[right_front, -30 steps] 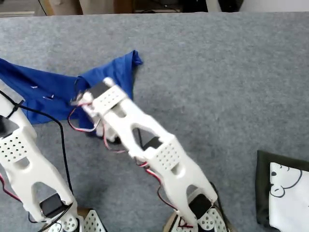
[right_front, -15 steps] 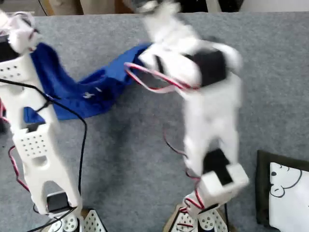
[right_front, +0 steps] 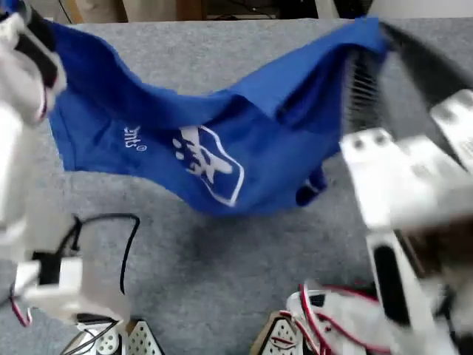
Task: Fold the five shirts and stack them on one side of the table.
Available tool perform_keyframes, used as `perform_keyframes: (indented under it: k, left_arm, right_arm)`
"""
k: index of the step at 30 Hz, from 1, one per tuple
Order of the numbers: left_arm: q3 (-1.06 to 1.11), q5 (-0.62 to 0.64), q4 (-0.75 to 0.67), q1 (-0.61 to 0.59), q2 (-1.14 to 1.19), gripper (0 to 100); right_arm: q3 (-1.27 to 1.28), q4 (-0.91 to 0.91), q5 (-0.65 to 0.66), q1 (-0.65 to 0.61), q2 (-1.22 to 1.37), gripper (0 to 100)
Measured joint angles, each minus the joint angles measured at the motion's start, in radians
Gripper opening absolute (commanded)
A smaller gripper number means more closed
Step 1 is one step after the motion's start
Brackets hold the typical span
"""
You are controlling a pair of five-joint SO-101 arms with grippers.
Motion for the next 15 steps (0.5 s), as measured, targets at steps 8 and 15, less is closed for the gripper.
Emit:
perform_keyframes:
  k: [8,15]
  left_arm:
    - [0.390,-0.051,0.000,0.061,-0.365,2]
    - [0.690,-0.051,0.000,0.061,-0.597,2]
  right_arm:
    - [-0.015,-0.183,0.115,0.123,-0.123,0.5]
    - [-0.003,-0.262,0.281,0.127,-0.126,0.5]
